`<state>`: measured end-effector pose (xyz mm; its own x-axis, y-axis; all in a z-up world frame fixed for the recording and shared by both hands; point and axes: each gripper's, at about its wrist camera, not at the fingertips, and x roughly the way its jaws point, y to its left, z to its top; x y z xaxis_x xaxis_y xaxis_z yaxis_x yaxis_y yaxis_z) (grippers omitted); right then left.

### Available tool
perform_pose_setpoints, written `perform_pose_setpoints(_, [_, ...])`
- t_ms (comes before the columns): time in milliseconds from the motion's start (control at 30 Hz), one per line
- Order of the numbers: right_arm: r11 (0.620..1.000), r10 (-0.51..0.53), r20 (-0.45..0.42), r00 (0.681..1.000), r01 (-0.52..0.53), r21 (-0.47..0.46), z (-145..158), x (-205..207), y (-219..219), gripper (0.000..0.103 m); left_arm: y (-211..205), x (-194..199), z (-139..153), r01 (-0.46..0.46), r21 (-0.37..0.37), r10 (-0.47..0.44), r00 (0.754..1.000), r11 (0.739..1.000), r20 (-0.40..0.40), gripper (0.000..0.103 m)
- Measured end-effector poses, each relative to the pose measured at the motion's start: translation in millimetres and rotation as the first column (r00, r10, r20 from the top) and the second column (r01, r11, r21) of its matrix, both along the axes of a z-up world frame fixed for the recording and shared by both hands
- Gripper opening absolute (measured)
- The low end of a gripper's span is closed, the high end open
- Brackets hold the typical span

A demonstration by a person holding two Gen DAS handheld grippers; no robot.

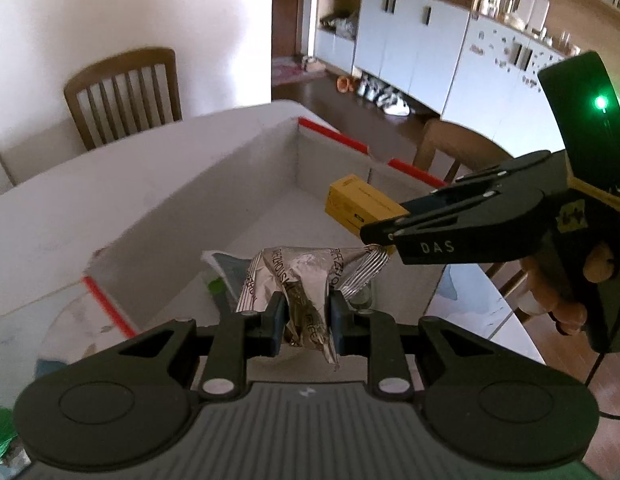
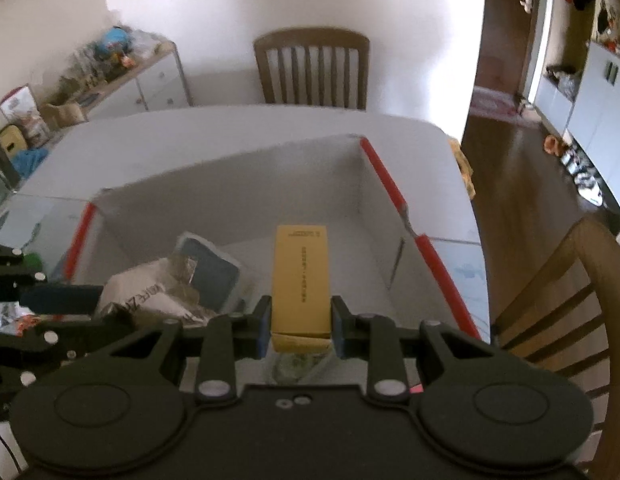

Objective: Organize objects
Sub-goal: 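Carry the foil packet and yellow box over the shoebox and lower them inside, then open both tools to release the items and withdraw from the shoebox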

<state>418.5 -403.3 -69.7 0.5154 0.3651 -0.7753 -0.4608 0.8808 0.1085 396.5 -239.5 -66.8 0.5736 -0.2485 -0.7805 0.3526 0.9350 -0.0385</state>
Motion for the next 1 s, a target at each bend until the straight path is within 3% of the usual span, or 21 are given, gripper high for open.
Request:
perform_pose_setpoints(467, [0.999,-0.026,-0.158,0.987,0.018,-0.051,-35,32,0,0.027,-17,39,-41,0.017,0.046,-0.010,0.990,0.999,-0.141,0.022])
perform_pose_setpoints(800, [0.996,-0.030,-0.188,0.982,0.013,-0.089,-41,39,7,0.028,-9,54,-64,-0.005,0.054,0.018,0.968,0.999,-0.249,0.024])
perform_pose_setpoints(1000, [0.997,-0.033,-0.181,0.983,0.020,-0.075,-36,38,3,0.030,-9,55,-68,-0.013,0.029,0.020,0.965,1.000,-0.260,0.024])
